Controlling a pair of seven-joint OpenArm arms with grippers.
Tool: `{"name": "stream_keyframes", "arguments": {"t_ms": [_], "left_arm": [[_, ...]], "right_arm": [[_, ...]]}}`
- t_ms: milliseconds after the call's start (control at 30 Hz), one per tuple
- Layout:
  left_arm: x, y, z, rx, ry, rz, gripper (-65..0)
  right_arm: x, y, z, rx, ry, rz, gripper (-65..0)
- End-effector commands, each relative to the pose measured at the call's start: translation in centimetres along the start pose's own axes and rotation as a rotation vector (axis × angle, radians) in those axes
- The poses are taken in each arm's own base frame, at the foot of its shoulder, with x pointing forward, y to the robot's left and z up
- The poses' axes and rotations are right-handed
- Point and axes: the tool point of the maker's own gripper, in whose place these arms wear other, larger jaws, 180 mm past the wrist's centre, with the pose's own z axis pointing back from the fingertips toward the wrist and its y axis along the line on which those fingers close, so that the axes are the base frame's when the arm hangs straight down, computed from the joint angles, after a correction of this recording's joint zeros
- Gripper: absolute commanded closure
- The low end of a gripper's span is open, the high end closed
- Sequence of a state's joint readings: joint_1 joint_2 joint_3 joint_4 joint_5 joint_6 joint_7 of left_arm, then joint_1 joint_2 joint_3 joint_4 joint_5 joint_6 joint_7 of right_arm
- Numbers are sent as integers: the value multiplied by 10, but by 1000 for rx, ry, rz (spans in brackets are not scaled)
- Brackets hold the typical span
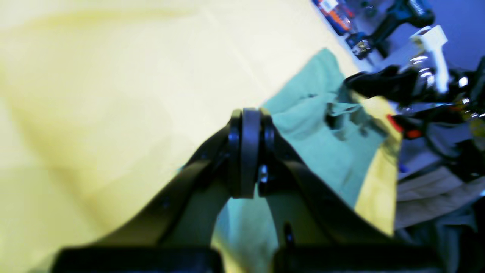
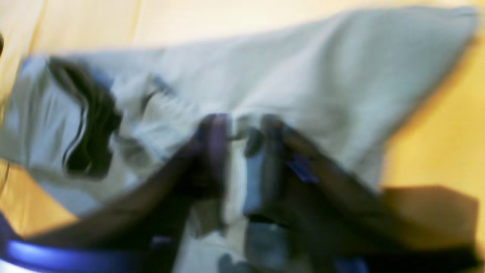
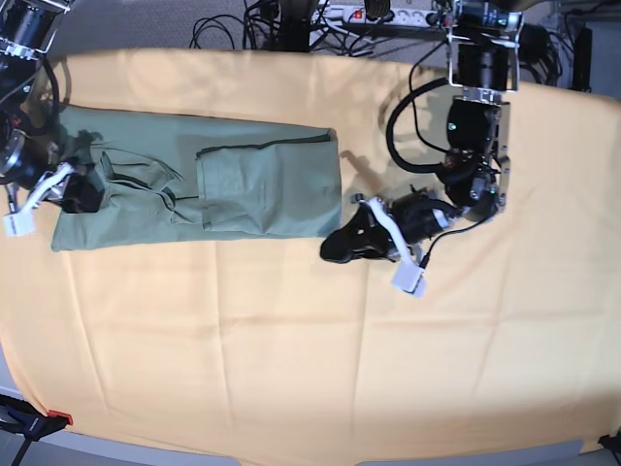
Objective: Fold the T-shirt properly
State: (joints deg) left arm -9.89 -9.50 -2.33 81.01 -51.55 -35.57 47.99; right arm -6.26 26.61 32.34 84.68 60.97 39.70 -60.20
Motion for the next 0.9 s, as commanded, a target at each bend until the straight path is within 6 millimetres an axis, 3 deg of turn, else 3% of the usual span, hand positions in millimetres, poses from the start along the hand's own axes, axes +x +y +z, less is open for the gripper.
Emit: {"name": "stream_keyframes", "arguments": {"t_ms": [0, 100, 167, 267, 367, 467, 700, 867], "left_arm": [[24, -5, 1, -24, -54, -41, 0], [31, 5, 11, 3, -40, -77, 0], [34, 13, 19, 24, -26, -97, 0], [35, 23, 31, 56, 0, -120, 0], [35, 35, 47, 93, 30, -144, 0], [38, 47, 66, 129, 57, -164, 0], [50, 63, 103, 181, 89, -194, 0], [53, 71, 118, 213, 116, -215, 0]], "right_arm": [[27, -5, 11, -14, -78, 28, -315], [46, -22, 30, -69, -154, 14, -322], [48, -32, 39, -108, -169, -1, -322], [29, -53, 46, -197, -113, -85, -355], [8, -62, 45, -214, -52, -179, -407], [-11, -67, 42, -213, -2, -246, -409], [-43, -65, 31, -112, 32, -417, -409], [-60, -38, 26, 60, 87, -444, -409]]}}
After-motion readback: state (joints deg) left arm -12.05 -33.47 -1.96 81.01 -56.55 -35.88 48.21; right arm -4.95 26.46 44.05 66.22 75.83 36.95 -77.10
